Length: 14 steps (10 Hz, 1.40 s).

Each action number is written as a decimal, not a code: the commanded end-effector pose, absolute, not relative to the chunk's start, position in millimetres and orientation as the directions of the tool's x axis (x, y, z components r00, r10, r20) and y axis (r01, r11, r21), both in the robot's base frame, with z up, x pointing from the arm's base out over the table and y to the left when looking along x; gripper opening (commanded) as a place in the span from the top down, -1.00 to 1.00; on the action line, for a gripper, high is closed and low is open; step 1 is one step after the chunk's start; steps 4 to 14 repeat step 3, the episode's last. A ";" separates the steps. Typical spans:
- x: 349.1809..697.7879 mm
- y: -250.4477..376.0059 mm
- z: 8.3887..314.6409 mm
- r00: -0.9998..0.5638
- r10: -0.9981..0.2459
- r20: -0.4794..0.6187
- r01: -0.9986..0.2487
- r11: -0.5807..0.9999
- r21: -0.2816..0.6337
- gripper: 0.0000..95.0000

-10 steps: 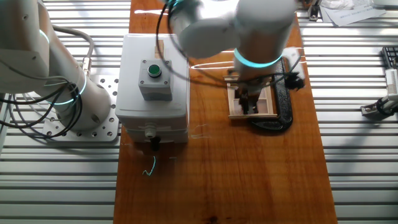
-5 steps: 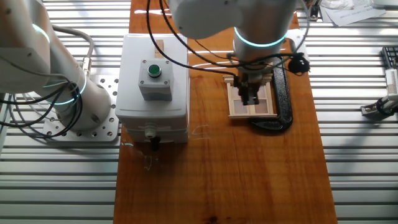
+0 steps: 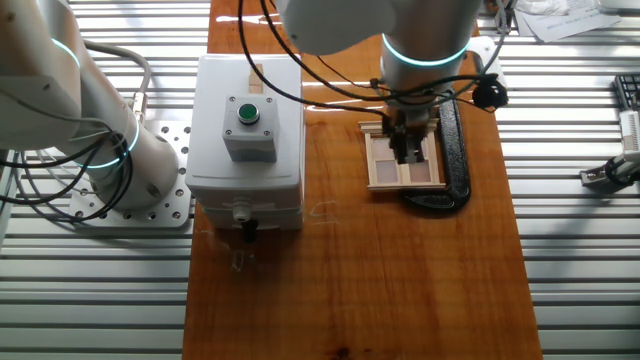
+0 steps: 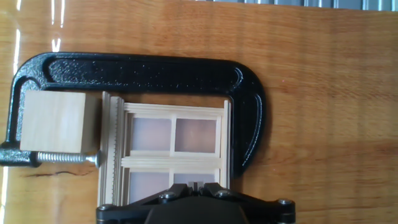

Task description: Close a sliding window

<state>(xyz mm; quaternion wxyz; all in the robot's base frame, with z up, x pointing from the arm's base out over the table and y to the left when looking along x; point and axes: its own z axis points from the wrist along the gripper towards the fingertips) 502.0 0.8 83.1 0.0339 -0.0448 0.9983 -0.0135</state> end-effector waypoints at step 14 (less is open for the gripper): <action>503.1 2.4 81.7 -0.993 -0.100 -0.060 -0.099 0.995 -0.020 1.00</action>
